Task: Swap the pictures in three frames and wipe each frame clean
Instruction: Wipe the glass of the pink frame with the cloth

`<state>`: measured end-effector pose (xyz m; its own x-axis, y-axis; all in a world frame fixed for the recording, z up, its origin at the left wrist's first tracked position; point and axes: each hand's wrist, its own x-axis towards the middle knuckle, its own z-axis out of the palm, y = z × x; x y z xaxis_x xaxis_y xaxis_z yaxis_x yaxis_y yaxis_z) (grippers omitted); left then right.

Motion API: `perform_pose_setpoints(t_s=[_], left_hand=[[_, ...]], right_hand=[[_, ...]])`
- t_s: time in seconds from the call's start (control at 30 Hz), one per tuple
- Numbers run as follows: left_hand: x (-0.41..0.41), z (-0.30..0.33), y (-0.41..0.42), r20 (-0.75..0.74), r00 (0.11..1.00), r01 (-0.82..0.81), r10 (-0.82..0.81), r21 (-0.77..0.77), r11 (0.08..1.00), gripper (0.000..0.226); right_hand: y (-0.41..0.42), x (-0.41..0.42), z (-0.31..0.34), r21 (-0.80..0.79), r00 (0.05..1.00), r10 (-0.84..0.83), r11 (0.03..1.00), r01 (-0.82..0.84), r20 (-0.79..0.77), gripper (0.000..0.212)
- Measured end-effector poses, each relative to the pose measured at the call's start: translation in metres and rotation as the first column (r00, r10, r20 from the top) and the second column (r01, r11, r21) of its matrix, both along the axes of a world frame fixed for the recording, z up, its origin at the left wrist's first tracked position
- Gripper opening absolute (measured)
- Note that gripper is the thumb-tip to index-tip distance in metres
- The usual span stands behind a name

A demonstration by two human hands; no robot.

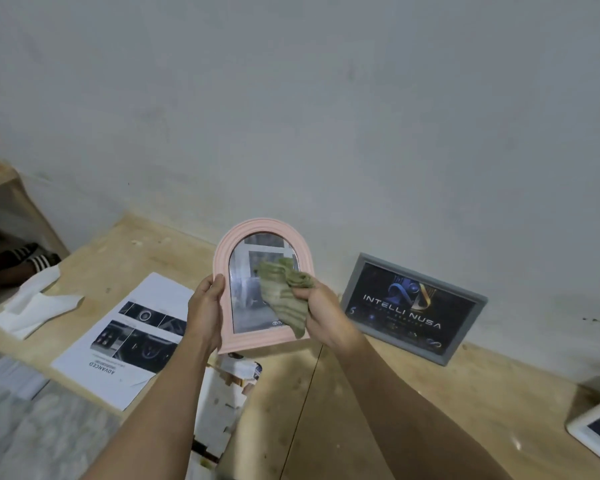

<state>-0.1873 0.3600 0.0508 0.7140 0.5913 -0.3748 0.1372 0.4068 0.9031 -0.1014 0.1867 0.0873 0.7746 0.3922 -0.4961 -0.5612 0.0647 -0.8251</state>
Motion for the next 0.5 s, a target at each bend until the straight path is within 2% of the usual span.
perform_pose_setpoints(t_s=[0.17, 0.27, 0.33, 0.37, 0.43, 0.5], left_hand=[[0.01, -0.038, 0.038, -0.091, 0.996, -0.019, 0.019, 0.003, 1.0, 0.017], [0.017, -0.056, 0.054, -0.139, 0.988, -0.066, 0.062, -0.025, 0.998, 0.019], [0.021, -0.068, 0.064, -0.156, 0.985, -0.089, 0.08, -0.048, 0.995, 0.028], [0.022, -0.072, 0.067, -0.161, 0.984, -0.091, 0.081, -0.058, 0.994, 0.03], [0.024, -0.079, 0.073, -0.174, 0.982, -0.087, 0.073, -0.073, 0.994, 0.022], [0.026, -0.088, 0.077, -0.18, 0.981, -0.085, 0.068, -0.09, 0.992, 0.018]], right_hand=[[0.021, 0.051, -0.033, 0.08, 0.967, -0.232, 0.967, 0.241, -0.104, 0.029], [0.023, 0.08, -0.047, 0.083, 0.939, -0.338, 0.936, 0.343, -0.067, 0.026], [0.024, 0.098, -0.058, 0.059, 0.932, -0.362, 0.93, 0.362, -0.017, 0.021], [0.024, 0.104, -0.062, 0.018, 0.936, -0.349, 0.937, 0.348, 0.043, 0.02], [0.027, 0.113, -0.076, -0.203, 0.933, -0.23, 0.935, 0.29, 0.276, 0.019], [0.033, 0.117, -0.093, -0.508, 0.858, 0.054, 0.824, 0.25, 0.51, 0.019]])
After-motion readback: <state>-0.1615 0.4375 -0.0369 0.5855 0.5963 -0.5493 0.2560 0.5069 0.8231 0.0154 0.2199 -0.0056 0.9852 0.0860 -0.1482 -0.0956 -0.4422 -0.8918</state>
